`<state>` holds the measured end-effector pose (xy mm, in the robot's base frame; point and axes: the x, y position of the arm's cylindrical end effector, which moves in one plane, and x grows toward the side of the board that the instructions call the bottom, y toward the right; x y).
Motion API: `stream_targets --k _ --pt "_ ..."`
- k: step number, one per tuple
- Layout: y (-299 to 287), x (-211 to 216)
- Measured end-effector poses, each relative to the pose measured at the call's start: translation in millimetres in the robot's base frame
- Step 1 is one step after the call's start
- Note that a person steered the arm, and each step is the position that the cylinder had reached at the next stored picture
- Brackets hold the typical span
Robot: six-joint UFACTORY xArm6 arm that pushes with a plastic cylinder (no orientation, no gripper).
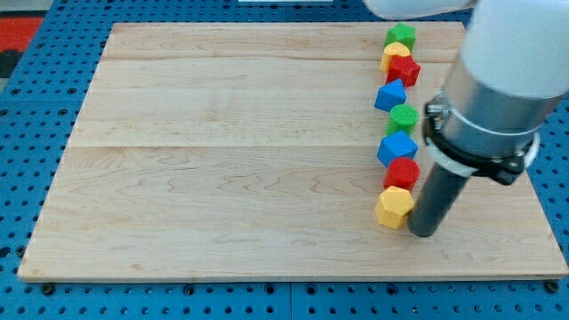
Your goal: Arrange the red circle and yellow hexagon below the blue cube
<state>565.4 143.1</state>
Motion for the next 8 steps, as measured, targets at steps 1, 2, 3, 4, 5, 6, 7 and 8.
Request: stream_targets --k 1,2,3,4,5,6,7,8 --pt "47 24" --pt "-4 54" --pt "-58 20" --pt "-58 0" --pt "-68 -5" --pt "-30 -16" --pt "-4 -15" --pt "-10 34"
